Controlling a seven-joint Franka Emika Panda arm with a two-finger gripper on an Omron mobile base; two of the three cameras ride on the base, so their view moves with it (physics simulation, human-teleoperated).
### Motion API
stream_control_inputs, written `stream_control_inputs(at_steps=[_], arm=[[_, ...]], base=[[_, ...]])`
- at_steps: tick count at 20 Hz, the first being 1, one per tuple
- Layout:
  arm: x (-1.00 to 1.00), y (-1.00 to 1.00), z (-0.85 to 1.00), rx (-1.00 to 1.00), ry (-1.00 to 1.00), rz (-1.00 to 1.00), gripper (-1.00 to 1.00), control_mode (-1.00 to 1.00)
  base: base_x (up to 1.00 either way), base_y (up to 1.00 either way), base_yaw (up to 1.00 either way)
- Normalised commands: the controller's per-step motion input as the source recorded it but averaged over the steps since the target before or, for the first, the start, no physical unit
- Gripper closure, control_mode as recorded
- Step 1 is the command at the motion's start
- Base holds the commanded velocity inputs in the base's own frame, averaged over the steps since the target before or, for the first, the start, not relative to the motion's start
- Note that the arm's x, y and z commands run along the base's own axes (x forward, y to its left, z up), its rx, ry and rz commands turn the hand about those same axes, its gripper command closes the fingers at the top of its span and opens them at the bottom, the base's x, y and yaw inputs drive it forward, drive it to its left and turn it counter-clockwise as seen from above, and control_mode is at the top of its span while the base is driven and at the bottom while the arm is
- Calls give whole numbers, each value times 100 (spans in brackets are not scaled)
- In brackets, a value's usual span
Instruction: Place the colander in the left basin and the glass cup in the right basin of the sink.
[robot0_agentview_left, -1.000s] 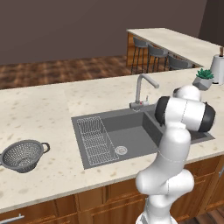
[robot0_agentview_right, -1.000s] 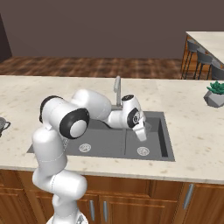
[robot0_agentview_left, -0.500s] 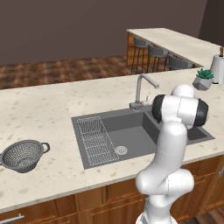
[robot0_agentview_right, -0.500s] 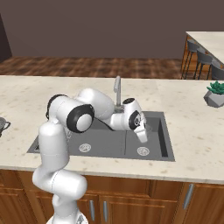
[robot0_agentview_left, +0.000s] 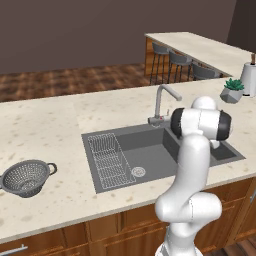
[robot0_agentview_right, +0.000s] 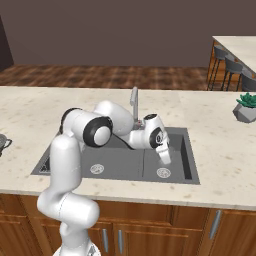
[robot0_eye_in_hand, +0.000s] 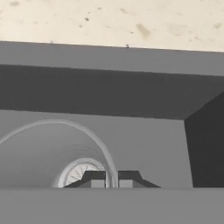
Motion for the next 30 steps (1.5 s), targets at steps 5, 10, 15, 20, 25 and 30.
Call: stream_control_inputs(at_steps=[5,10,15,20,25,30], arm=[[5,0,-19,9,2,5,100,-100],[1,0,-19,4,0,2,100,-100],[0,0,-26,-4,0,0,100,-100],[9,0,-18,-7,0,0,100,-100],[4,0,-9,-4,0,0,100,-100],[3,0,-2,0,2,0,100,-100]], base=[[0,0,0],[0,0,0],[0,0,0],[0,0,0],[0,0,0],[0,0,0]])
